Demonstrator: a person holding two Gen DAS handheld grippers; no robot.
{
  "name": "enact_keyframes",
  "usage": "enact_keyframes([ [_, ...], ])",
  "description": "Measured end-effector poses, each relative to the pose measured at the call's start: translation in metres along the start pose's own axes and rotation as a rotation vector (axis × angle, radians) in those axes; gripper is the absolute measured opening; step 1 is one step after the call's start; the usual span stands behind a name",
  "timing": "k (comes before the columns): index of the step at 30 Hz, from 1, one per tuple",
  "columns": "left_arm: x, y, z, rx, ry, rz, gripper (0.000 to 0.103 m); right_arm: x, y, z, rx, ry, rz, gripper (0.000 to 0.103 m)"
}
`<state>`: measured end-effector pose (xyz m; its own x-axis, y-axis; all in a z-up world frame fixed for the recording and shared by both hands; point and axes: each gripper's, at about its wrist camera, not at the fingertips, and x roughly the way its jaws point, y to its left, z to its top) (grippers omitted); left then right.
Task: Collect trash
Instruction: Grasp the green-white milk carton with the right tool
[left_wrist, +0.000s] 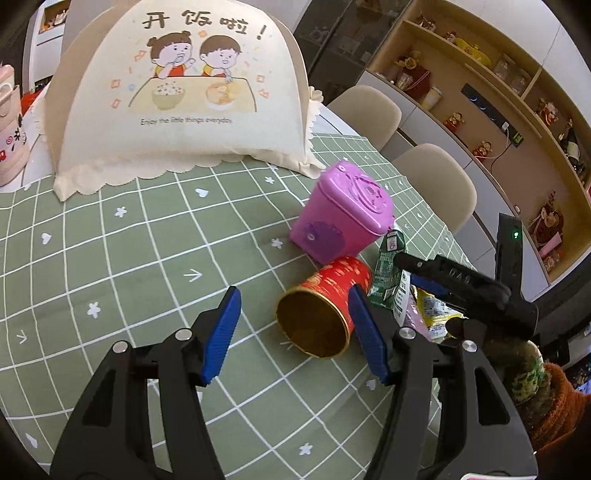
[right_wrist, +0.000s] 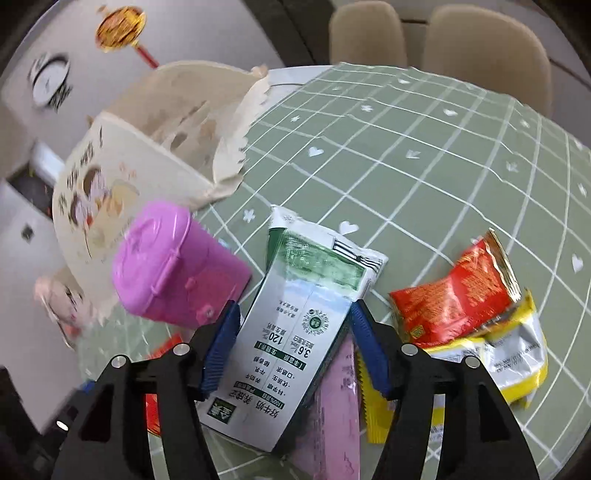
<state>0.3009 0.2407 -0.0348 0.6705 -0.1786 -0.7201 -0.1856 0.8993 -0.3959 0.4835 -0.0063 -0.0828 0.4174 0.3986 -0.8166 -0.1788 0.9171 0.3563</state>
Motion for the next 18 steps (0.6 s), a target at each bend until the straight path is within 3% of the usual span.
enact_keyframes([
  [4,0.006,0.004,-0.002,-0.016,0.008,-0.003,0.057,0.004,0.000,-0.009,-0.068,0.024,-0.016,0.062],
  [8,0.013,0.004,-0.004,-0.018,0.027,-0.011,0.057,0.013,-0.004,-0.021,-0.068,0.128,0.034,0.063],
  [13,0.017,-0.003,-0.004,0.014,0.041,-0.020,0.057,0.000,-0.006,-0.044,-0.163,0.152,0.011,0.063],
  [18,0.022,-0.013,0.003,0.053,0.037,-0.010,0.057,-0.001,0.007,-0.059,-0.317,0.164,-0.074,0.063],
])
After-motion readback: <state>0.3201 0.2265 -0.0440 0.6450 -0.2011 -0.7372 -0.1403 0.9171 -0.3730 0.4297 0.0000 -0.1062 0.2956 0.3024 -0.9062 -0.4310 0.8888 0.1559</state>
